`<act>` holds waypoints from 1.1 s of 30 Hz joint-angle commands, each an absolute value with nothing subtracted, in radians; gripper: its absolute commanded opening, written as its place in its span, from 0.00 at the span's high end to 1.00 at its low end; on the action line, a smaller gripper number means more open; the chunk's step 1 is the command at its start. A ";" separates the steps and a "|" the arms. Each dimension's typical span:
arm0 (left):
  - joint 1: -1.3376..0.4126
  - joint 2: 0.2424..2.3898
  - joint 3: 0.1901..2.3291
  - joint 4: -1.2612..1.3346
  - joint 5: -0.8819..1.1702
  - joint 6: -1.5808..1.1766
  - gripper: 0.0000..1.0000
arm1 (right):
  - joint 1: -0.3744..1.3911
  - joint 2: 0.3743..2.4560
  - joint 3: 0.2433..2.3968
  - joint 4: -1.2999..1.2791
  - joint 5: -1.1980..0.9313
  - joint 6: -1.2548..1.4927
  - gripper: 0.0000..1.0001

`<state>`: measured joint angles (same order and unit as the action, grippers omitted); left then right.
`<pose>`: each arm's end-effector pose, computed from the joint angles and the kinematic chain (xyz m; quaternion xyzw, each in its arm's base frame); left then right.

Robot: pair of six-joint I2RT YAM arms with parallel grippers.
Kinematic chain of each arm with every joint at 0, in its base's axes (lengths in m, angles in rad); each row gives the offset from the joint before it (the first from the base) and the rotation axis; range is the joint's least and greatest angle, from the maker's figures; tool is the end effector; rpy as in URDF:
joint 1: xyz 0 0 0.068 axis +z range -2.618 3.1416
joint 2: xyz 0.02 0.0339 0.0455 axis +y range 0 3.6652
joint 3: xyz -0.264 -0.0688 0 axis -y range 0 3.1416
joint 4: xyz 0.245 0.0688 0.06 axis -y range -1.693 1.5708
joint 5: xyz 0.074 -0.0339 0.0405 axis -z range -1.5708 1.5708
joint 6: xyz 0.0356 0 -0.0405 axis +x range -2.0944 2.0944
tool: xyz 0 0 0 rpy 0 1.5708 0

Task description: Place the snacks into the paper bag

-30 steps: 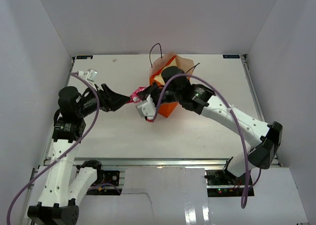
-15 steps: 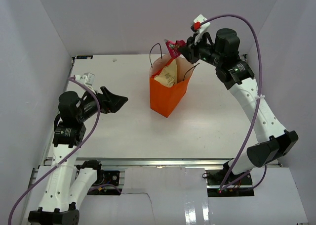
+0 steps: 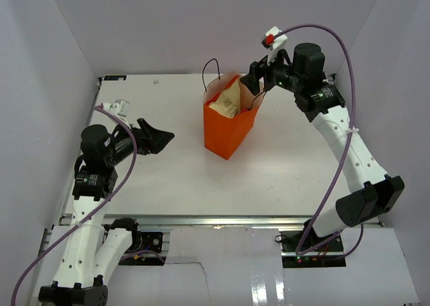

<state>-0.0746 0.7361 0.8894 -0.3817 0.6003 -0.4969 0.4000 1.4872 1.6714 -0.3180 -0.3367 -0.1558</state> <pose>0.1561 -0.0318 0.3641 0.0230 0.7700 -0.3896 0.5048 0.3035 0.1411 0.4661 -0.3097 0.6834 0.2042 0.6288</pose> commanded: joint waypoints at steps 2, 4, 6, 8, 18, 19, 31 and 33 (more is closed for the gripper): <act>-0.075 0.729 0.893 -0.374 0.583 -0.482 0.07 | 0.367 1.456 1.721 -0.305 -0.370 -0.164 0.18; -0.075 0.729 0.902 -0.383 0.571 -0.479 0.07 | 0.329 1.440 1.743 -0.317 -0.374 -0.141 0.11; -0.077 0.721 0.907 -0.391 0.539 -0.471 0.07 | 0.290 1.413 1.717 -0.327 -0.383 -0.097 0.02; -0.075 0.712 0.908 -0.403 0.494 -0.468 0.06 | 0.223 1.378 1.672 -0.341 -0.397 -0.072 0.00; -0.075 0.706 0.899 -0.405 0.327 -0.506 0.02 | 0.046 1.210 1.361 -0.426 -0.158 -0.044 0.10; -0.075 0.713 0.899 -0.405 0.325 -0.508 0.02 | 0.045 1.195 1.311 -0.425 -0.128 -0.052 0.10; -0.077 0.762 0.893 -0.391 0.324 -0.508 0.02 | 0.043 1.029 1.112 -0.391 -0.009 -0.015 0.10; -0.077 0.765 0.891 -0.387 0.325 -0.508 0.02 | 0.044 1.028 1.114 -0.387 0.029 -0.011 0.10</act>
<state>-0.0746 0.7650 0.8894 -0.4019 0.3321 -0.5091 0.0467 1.0420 1.1141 -0.4438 -0.0463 -0.0311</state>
